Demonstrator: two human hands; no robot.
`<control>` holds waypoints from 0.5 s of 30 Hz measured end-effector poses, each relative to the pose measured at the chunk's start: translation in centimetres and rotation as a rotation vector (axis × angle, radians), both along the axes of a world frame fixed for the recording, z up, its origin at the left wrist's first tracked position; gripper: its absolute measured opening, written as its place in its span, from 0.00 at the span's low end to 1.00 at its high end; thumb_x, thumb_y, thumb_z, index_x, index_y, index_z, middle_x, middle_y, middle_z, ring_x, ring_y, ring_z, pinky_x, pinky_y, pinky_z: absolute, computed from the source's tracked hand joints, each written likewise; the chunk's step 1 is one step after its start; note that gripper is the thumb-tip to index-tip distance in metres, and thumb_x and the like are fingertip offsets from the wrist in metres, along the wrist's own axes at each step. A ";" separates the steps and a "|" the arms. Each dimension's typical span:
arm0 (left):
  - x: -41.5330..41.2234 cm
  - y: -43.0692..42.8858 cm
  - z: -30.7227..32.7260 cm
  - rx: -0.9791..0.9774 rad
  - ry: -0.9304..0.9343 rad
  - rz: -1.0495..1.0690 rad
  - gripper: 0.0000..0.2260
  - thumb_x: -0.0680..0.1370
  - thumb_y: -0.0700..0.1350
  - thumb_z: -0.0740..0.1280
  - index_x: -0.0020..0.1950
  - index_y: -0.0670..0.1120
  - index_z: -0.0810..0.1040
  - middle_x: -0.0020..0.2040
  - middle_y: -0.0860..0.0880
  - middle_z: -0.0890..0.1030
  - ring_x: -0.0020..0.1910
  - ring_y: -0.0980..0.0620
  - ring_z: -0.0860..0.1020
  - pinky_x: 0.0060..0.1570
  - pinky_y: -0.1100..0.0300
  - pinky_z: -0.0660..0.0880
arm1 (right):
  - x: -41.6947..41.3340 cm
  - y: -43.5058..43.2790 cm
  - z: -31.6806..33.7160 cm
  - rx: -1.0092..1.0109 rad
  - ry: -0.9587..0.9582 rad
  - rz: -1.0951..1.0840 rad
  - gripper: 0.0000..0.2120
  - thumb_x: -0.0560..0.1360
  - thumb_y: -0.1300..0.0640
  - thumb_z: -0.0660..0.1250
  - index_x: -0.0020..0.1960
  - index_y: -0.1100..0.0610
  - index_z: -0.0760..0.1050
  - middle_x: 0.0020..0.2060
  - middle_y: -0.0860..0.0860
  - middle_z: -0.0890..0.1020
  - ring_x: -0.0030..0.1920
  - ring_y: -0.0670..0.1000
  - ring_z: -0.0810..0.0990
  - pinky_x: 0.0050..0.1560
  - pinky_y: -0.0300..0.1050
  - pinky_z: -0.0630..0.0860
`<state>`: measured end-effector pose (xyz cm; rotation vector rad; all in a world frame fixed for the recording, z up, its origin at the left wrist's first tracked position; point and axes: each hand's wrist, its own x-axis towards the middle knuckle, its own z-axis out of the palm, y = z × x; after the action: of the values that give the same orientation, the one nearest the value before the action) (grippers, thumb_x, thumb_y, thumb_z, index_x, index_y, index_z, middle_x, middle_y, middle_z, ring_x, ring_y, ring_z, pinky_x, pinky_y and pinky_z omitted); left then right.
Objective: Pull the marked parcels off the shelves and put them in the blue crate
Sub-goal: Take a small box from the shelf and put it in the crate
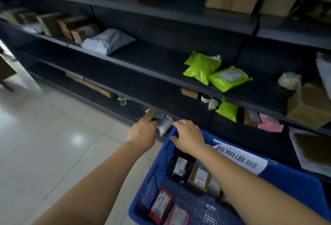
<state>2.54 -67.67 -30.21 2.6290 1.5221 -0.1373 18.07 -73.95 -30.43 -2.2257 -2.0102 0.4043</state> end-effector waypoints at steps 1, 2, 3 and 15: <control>-1.0 0.5 1.3 0.023 -0.013 0.014 0.13 0.77 0.41 0.61 0.62 0.45 0.74 0.59 0.45 0.77 0.60 0.43 0.74 0.56 0.49 0.75 | -0.9 0.8 1.3 0.021 -0.018 0.019 0.22 0.77 0.47 0.65 0.67 0.55 0.69 0.65 0.54 0.73 0.66 0.57 0.69 0.63 0.53 0.69; -2.1 1.0 2.5 0.045 -0.025 0.030 0.13 0.77 0.41 0.61 0.61 0.45 0.74 0.57 0.45 0.77 0.60 0.43 0.74 0.56 0.49 0.75 | -1.7 1.7 2.5 0.040 -0.031 0.038 0.22 0.77 0.48 0.65 0.67 0.55 0.69 0.65 0.54 0.73 0.65 0.57 0.69 0.63 0.53 0.69; -3.3 1.5 3.7 0.066 -0.032 0.045 0.13 0.76 0.40 0.60 0.60 0.45 0.74 0.57 0.45 0.76 0.60 0.43 0.74 0.55 0.49 0.75 | -2.7 2.6 3.7 0.057 -0.041 0.057 0.22 0.76 0.48 0.65 0.67 0.55 0.69 0.65 0.54 0.73 0.65 0.57 0.69 0.62 0.52 0.68; -20.1 12.1 13.6 0.290 -0.065 0.135 0.14 0.76 0.42 0.64 0.62 0.46 0.74 0.55 0.47 0.76 0.59 0.45 0.74 0.51 0.52 0.75 | -17.0 15.6 14.5 0.202 -0.158 0.134 0.26 0.77 0.46 0.64 0.72 0.54 0.64 0.68 0.53 0.70 0.69 0.56 0.66 0.68 0.53 0.65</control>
<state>-17.57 -55.57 -16.65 2.6952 1.8118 0.1922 1.07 -58.30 -15.94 -2.0670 -2.1760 0.0344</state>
